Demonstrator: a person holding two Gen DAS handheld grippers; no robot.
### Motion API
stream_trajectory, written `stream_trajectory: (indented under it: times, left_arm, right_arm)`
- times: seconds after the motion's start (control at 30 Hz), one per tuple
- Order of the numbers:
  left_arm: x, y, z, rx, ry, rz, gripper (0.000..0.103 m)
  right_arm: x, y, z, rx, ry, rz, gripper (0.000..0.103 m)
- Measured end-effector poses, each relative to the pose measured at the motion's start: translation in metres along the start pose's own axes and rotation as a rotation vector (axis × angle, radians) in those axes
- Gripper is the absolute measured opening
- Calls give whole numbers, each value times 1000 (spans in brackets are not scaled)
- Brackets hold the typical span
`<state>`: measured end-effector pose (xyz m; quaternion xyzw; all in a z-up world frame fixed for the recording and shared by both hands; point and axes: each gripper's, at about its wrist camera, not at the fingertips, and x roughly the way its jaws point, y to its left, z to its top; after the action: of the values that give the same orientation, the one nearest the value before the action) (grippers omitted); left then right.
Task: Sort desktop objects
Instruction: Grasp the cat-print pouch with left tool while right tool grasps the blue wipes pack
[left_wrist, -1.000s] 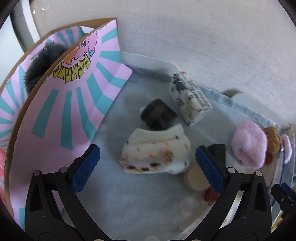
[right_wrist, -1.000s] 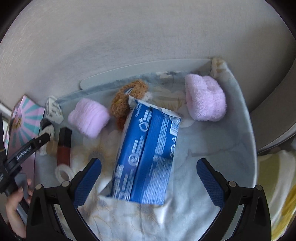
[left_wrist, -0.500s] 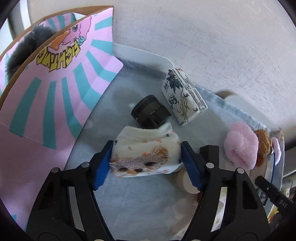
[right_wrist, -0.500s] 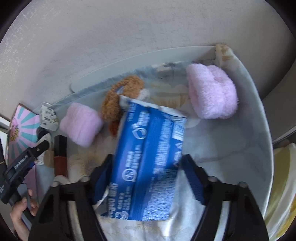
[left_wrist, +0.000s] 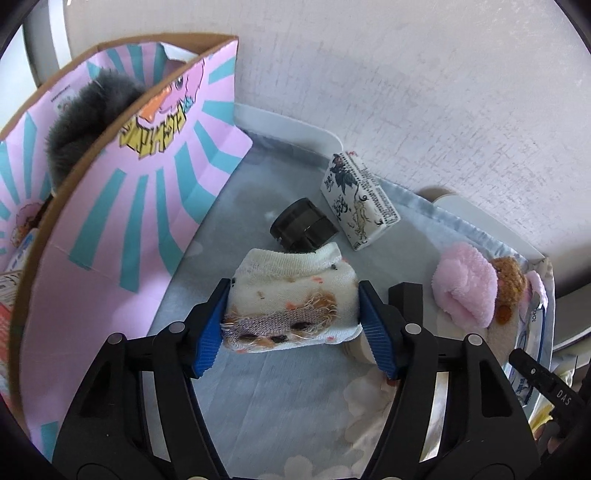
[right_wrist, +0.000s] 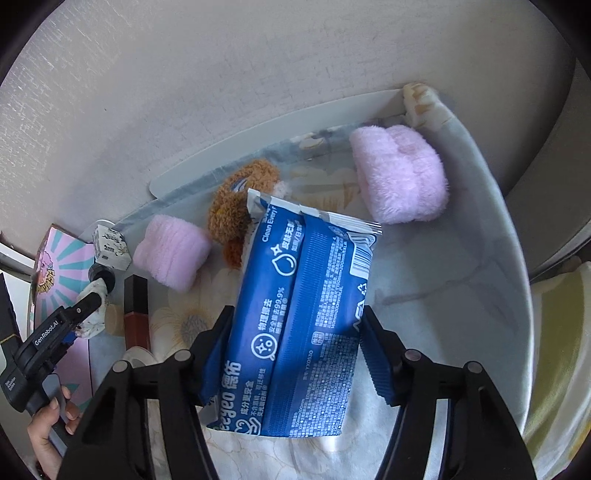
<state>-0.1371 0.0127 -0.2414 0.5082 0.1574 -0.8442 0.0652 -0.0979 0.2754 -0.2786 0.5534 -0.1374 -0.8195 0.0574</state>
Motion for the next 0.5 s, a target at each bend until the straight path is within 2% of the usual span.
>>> stream_trajectory:
  times: [0.23,0.37,0.5]
  left_arm:
    - [-20,-13,4,35,-13,-6,63]
    - [-46,1,-4,75,-26,-26,63]
    - [-78,-10,-14,126,-47,-51,63]
  right_arm:
    - [-30,-4,-9,-10,-31,-11,60]
    - [-52,-18,-6,-11,-49,-10,59]
    - [-72,-14,2,-17,-63,-12,59]
